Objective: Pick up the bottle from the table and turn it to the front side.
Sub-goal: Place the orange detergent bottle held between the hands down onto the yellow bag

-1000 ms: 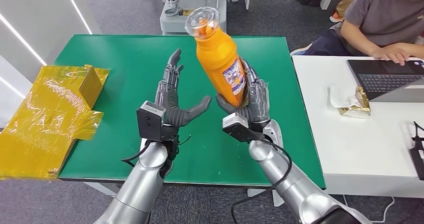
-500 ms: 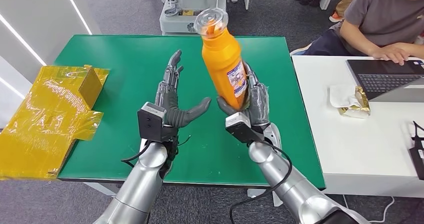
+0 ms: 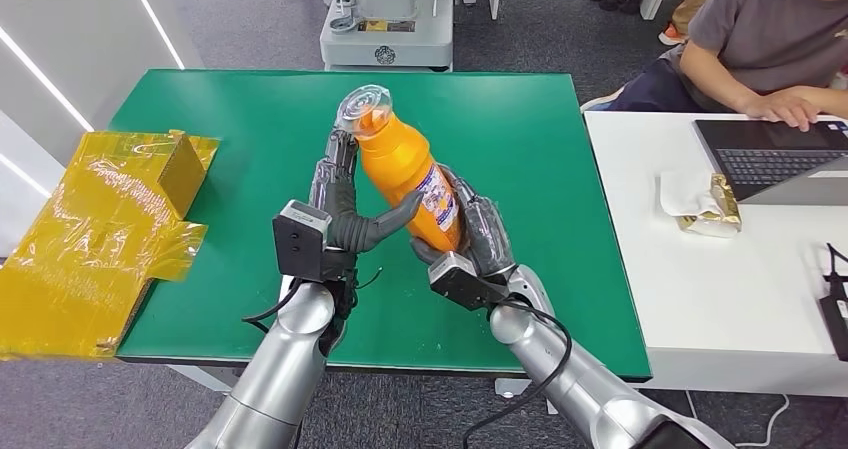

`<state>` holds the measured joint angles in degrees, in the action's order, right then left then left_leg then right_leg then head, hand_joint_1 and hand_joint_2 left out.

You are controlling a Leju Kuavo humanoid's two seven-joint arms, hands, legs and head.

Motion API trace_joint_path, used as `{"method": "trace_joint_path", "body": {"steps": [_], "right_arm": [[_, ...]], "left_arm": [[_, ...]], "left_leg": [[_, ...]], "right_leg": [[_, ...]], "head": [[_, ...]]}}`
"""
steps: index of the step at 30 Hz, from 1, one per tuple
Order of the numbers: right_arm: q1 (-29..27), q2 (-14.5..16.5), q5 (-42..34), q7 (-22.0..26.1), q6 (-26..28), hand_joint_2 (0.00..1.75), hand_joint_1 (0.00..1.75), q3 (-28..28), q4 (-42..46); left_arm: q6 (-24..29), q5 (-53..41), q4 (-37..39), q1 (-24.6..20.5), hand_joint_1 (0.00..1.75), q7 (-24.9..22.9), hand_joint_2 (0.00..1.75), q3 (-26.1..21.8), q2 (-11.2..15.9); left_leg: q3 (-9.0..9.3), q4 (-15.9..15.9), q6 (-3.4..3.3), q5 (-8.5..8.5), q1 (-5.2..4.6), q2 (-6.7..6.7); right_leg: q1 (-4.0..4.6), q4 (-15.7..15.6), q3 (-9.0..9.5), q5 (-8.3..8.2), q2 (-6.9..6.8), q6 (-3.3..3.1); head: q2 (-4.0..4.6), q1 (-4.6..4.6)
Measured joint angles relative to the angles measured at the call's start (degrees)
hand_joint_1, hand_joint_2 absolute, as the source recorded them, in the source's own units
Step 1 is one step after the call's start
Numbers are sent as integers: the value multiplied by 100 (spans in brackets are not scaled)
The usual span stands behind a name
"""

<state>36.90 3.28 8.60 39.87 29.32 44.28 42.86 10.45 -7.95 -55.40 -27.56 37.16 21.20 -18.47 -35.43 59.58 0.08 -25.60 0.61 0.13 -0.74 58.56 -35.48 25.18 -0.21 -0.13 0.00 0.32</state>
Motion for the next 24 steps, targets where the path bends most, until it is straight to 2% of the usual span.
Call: {"method": "trace_joint_path", "body": {"steps": [10,18,24], "right_arm": [[33,0,34,0,17,175,175,91,-78],[43,-3,181,0,503,175,175,150,-60],[91,-9,318,-2,537,175,175,332,101]], "left_arm": [[-7,34,4,0,0,0,175,0,-4],[-136,93,104,-95,0,-172,175,0,-17],[-197,101,352,-229,0,-330,175,0,-16]], "left_leg": [[0,0,0,0,0,1],[1,0,0,0,0,1],[1,0,0,0,0,2]], "right_leg": [[0,0,0,0,1,0],[0,0,-1,0,1,0],[0,0,-1,0,2,0]], "head": [[0,1],[0,-1],[0,0]]}}
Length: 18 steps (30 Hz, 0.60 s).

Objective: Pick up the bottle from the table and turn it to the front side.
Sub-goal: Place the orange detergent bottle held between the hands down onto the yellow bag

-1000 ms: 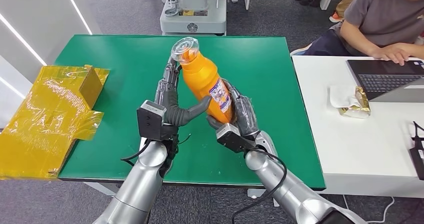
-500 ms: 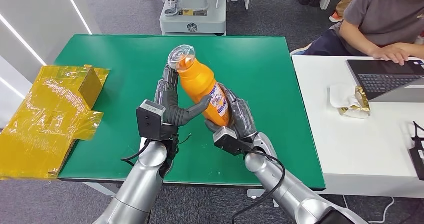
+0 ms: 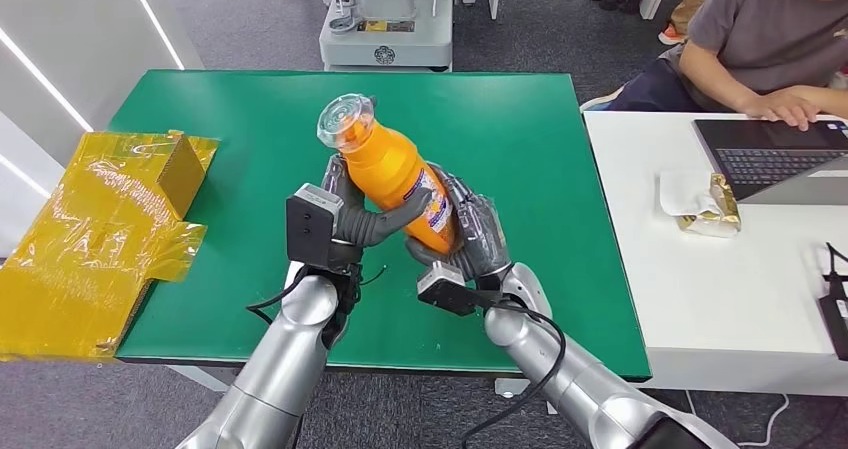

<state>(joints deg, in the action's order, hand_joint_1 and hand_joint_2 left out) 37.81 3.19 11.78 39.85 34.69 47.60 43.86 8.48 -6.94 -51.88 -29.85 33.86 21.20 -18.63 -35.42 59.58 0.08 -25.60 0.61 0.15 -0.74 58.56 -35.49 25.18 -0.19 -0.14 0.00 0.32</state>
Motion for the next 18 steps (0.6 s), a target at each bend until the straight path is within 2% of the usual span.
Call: {"method": "trace_joint_path", "body": {"steps": [7,16,17,18], "right_arm": [[51,0,8,-43,70,175,175,329,80],[112,0,-147,-48,-83,175,175,421,12],[113,0,-165,-46,-83,175,175,431,4],[112,-1,-180,-44,-78,175,175,446,-6]], "left_arm": [[15,30,144,-14,0,-72,175,0,1],[105,109,169,-13,0,-69,175,0,1],[124,115,169,-12,36,-52,175,0,1],[155,130,170,-9,80,-16,175,-1,1]], "left_leg": [[-1,-1,0,0,0,0],[-1,0,0,0,0,-1],[-1,0,0,0,0,-1],[0,0,0,0,0,-1]], "right_leg": [[0,0,0,0,0,0],[0,0,0,0,-1,0],[0,0,0,0,-1,0],[0,0,0,0,-1,0]], "head": [[0,0],[0,0],[0,1],[0,1]]}}
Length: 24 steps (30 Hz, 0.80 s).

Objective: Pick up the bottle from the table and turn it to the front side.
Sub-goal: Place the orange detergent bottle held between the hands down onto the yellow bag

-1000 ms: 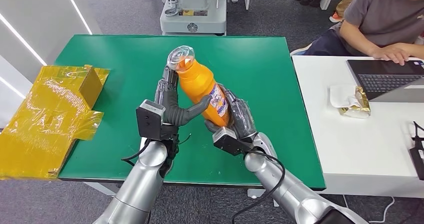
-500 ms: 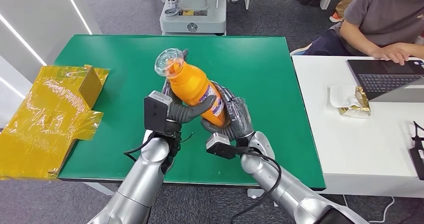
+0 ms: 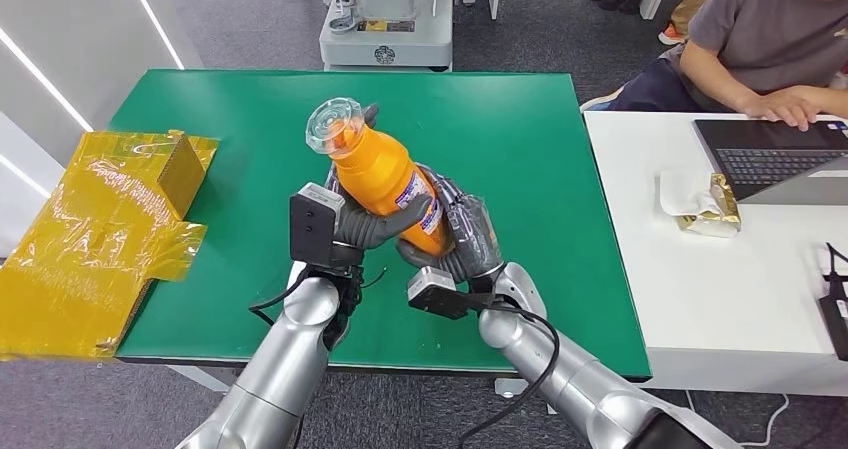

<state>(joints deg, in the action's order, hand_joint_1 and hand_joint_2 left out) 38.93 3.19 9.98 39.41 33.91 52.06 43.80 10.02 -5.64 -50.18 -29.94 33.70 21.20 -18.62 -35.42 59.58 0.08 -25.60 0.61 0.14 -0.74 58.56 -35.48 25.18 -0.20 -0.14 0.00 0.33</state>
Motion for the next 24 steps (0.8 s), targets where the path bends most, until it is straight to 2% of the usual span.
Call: {"method": "trace_joint_path", "body": {"steps": [2,3,8,24], "right_arm": [[-19,-7,-20,2,32,175,175,33,-20],[-40,-15,-21,1,48,175,175,46,-28],[-171,-92,-17,-13,31,175,175,76,-44],[-176,-140,-19,20,-20,175,175,147,-44]], "left_arm": [[74,73,-9,23,167,143,175,-3,-1],[106,128,-27,45,175,232,175,-8,-1],[238,367,-257,198,175,499,175,-64,-3],[297,437,-431,357,175,553,175,-137,-2]], "left_leg": [[0,0,0,0,0,0],[0,0,0,0,0,0],[0,-1,0,0,0,2],[1,0,0,0,0,2]], "right_leg": [[0,0,0,0,0,0],[0,0,0,1,0,0],[0,0,-1,1,1,0],[0,0,-2,0,2,0]], "head": [[0,-1],[0,-1],[0,-2],[0,-1]]}}
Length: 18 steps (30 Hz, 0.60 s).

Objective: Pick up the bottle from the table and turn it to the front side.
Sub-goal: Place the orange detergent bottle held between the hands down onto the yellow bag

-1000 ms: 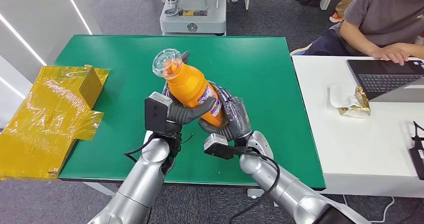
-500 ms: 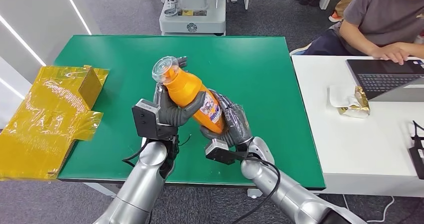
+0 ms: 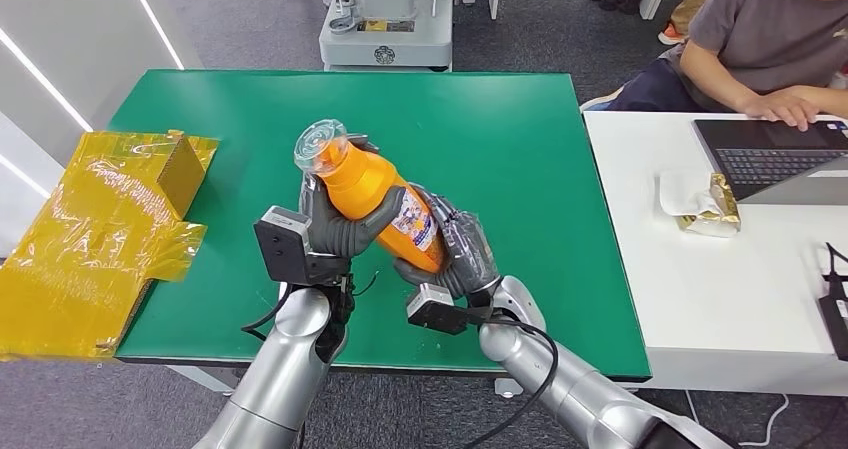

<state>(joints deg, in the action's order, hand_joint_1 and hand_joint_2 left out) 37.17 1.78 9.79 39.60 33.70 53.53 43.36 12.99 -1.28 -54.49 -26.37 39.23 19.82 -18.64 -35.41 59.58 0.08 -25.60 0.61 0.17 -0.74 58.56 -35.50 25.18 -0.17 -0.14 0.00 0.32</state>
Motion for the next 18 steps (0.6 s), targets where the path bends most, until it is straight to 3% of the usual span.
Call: {"method": "trace_joint_path", "body": {"steps": [5,9,18], "right_arm": [[0,-13,0,0,1,175,175,0,0],[-3,-24,-1,3,52,175,0,1,0],[-276,-76,-182,26,347,175,0,-182,157]], "left_arm": [[-3,9,0,0,175,0,175,0,0],[-4,23,0,-2,175,0,175,0,0],[114,204,2,-85,175,2,175,0,1]], "left_leg": [[0,0,0,0,0,0],[0,0,0,0,0,0],[-1,0,0,0,0,0]], "right_leg": [[0,0,0,0,0,0],[0,0,0,0,0,0],[0,0,0,0,-1,0]], "head": [[0,0],[0,0],[0,1]]}}
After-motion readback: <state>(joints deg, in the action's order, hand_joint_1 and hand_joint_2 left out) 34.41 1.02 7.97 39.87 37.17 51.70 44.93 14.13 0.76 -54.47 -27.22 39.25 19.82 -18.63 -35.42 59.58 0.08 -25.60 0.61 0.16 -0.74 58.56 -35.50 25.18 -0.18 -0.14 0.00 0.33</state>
